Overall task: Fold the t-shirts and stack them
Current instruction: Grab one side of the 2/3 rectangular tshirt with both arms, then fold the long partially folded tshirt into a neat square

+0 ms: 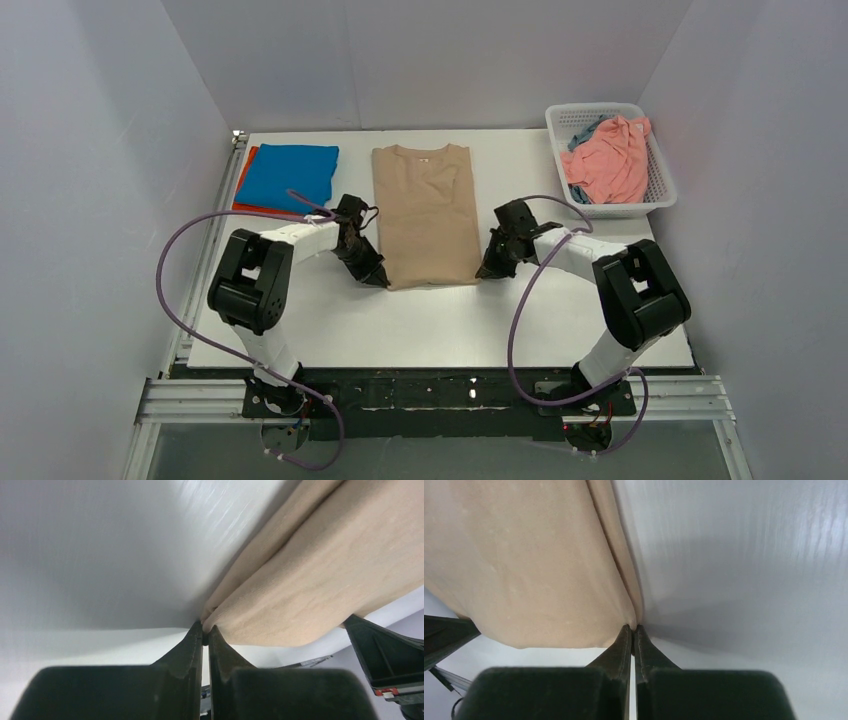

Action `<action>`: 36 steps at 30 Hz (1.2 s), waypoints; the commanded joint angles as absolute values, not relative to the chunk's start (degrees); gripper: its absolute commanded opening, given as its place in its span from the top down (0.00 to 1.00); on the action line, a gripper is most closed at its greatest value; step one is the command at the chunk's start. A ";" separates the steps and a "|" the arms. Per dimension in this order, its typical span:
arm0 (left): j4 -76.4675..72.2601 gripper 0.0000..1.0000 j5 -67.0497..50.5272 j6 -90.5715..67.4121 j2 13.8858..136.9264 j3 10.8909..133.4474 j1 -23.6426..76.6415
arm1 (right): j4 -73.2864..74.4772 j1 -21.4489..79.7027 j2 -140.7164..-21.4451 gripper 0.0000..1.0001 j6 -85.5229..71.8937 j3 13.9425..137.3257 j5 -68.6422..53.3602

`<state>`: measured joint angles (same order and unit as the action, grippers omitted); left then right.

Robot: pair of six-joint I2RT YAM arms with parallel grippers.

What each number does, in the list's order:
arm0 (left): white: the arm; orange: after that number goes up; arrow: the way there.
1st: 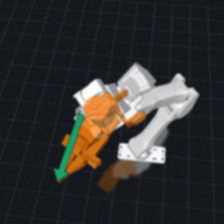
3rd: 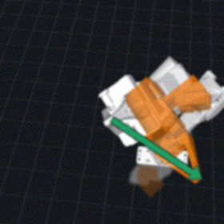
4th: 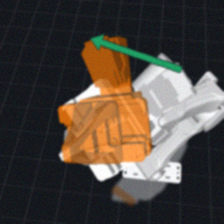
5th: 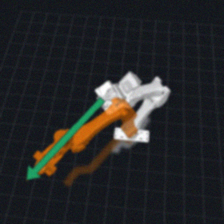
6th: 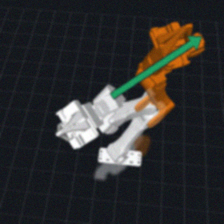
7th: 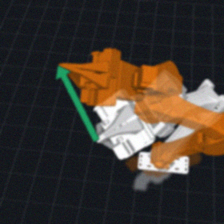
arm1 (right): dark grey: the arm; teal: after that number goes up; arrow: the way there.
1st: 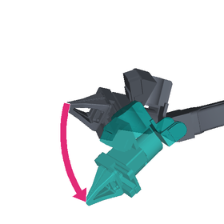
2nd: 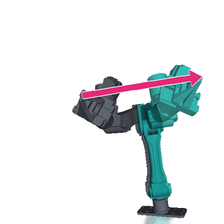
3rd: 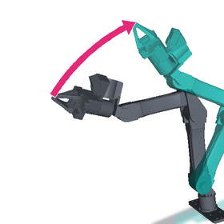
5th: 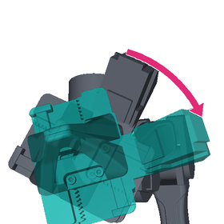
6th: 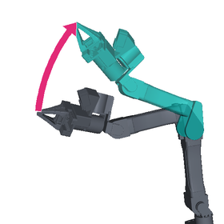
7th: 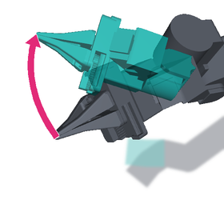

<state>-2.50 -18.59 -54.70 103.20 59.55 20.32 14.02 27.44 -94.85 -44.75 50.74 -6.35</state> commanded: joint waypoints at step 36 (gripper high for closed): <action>49.39 1.00 -13.24 -47.78 55.23 66.24 35.33 | 60.19 39.83 -54.77 0.99 -47.54 55.77 -38.99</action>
<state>43.62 -16.80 -52.49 49.56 62.67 36.42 57.74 43.20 -51.99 -52.69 50.98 -37.52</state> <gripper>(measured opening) 0.026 0.031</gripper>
